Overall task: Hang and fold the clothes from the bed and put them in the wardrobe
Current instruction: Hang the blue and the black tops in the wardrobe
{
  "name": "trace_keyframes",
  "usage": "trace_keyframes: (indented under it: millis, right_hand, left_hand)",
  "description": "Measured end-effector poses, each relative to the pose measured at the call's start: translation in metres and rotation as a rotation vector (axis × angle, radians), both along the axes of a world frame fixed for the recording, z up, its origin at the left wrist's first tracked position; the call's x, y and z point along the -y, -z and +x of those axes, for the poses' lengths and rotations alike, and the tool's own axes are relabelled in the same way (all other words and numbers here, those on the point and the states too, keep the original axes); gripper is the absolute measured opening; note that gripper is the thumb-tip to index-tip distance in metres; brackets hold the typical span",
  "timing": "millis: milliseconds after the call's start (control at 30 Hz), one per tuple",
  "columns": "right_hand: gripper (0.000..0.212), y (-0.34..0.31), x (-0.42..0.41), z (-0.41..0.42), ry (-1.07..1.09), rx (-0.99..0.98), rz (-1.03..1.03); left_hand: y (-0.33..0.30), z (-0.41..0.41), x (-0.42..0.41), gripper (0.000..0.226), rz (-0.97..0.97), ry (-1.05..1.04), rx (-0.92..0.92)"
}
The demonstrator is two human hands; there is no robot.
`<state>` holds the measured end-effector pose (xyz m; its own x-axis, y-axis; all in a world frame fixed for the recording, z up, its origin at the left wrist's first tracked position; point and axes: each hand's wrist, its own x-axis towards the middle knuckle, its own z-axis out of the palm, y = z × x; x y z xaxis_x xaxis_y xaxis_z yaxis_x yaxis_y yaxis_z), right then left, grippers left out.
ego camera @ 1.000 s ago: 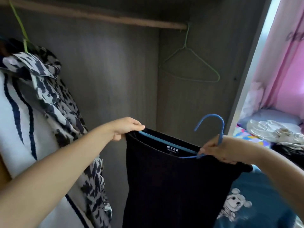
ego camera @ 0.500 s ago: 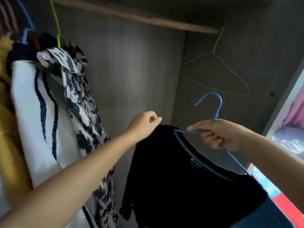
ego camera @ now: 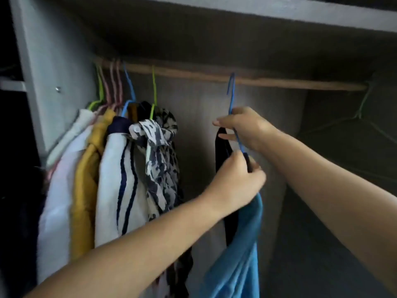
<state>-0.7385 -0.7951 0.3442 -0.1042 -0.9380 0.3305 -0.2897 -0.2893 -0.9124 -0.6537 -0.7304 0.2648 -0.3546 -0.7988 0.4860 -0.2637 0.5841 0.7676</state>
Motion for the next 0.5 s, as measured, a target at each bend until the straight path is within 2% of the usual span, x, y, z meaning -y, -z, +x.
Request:
trace_keyframes:
  millis: [67,133,200,267,333,400,500]
  right_hand:
    - [0.025,-0.018,0.012,0.018,0.043,-0.213,-0.113]
    - [0.021,-0.037,0.023,0.035,-0.017,-0.317,-0.199]
    - [0.01,-0.053,0.04,0.048,-0.047,-0.39,-0.237]
    - [0.014,-0.061,0.055,0.06,-0.031,-0.48,-0.235]
    - [0.009,-0.054,0.072,0.068,-0.028,-0.573,-0.191]
    - [0.022,-0.036,0.086,0.08,-0.066,-0.681,-0.127]
    - [0.02,-0.011,0.098,0.094,-0.124,-0.684,-0.11]
  left_hand:
    - [-0.03,0.022,0.013,0.013,-0.08,-0.139,0.038]
    - [-0.056,0.04,0.026,0.008,-0.131,-0.277,0.144]
    - [-0.078,0.054,0.036,0.009,-0.186,-0.414,0.323]
    - [-0.093,0.064,0.047,0.01,-0.235,-0.537,0.542]
    - [-0.093,0.071,0.057,0.028,-0.246,-0.643,0.807]
    - [-0.08,0.076,0.064,0.04,-0.215,-0.678,1.024]
    - [-0.056,0.09,0.069,0.049,-0.204,-0.742,1.14]
